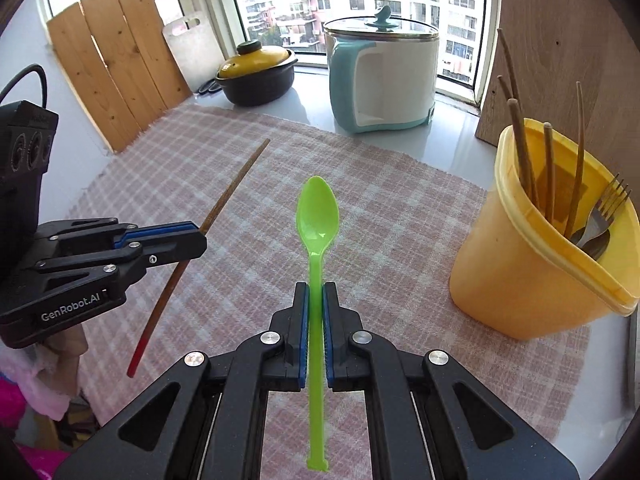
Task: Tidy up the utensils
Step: 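Lift the chopstick and green spoon and carry them over the yellow bin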
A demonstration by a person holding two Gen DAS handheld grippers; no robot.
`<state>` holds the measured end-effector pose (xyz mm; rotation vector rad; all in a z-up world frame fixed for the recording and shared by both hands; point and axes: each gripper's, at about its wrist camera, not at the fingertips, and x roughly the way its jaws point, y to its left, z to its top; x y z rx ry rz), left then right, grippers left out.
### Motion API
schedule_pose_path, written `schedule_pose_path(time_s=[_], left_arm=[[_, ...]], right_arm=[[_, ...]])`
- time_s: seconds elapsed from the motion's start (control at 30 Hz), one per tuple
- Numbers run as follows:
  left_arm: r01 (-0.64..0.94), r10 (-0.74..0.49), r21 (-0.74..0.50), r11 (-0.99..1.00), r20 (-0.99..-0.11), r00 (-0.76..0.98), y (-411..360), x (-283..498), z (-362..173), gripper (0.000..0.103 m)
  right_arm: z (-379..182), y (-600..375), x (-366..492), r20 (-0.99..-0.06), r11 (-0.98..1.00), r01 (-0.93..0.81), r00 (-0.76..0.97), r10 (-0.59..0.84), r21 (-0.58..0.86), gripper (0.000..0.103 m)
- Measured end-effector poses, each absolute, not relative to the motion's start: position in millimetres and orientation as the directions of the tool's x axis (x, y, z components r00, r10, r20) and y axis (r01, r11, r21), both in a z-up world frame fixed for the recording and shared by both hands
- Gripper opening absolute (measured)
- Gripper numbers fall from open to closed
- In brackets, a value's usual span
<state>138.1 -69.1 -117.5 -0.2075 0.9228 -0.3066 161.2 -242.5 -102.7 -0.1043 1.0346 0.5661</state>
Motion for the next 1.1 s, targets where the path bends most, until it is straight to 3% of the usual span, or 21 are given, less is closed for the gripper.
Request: schedule_pose_path(time_s=[0.43, 1.1], left_arm=[[0.296, -0.459, -0.356, 0.887, -0.601, 0.654, -123.9, 138.5, -40.3, 0.004], [0.319, -0.483, -0.378, 0.869, -0.51, 0.712, -227.9, 211.2, -7.3, 0.004]], right_arm=[[-36.5, -310.8, 141.6, -0.739, 0.891, -0.422, 0.544, 0.397, 0.167, 0.005], [1.3, -396.2, 205.2, -0.646, 0.931, -0.324, 0.677, 0.352, 0.168, 0.005]])
